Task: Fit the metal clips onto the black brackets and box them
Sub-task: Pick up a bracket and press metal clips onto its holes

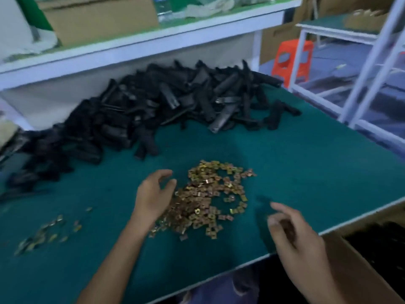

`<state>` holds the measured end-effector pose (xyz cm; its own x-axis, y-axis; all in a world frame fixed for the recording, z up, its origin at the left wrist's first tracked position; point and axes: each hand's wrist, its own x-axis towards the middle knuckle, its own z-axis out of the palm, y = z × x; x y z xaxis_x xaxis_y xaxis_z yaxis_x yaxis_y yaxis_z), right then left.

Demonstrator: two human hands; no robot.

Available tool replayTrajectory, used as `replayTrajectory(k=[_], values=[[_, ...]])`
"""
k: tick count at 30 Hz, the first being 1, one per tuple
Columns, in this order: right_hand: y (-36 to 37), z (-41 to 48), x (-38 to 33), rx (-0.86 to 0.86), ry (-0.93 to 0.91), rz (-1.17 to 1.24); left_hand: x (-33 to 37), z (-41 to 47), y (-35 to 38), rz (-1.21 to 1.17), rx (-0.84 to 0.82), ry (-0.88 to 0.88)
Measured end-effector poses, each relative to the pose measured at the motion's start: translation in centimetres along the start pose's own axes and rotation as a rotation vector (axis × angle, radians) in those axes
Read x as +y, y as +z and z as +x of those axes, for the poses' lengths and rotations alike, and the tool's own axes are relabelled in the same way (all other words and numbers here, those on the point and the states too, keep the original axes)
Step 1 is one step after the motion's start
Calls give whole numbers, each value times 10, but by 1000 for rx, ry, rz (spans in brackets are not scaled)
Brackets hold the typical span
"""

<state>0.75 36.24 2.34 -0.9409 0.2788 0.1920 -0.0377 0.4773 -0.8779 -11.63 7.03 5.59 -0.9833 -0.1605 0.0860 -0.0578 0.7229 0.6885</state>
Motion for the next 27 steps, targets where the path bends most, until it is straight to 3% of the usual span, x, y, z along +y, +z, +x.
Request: replayTrajectory(k=[4, 10, 13, 17, 21, 27], values=[[52, 15, -23, -271, 6, 40, -39, 45, -15, 107, 170, -106], [58, 13, -23, -116, 8, -26, -58, 105, -17, 281, 247, -124], [61, 15, -26, -83, 29, -41, -48, 131, -12, 281, 128, -94], [64, 17, -27, -66, 26, -54, -40, 153, -3, 390, -28, -185], [64, 22, -27, -80, 14, -57, -38, 165, -6, 268, 12, -284], [62, 22, -25, -91, -18, -53, -44, 141, -19, -82, 327, -386]])
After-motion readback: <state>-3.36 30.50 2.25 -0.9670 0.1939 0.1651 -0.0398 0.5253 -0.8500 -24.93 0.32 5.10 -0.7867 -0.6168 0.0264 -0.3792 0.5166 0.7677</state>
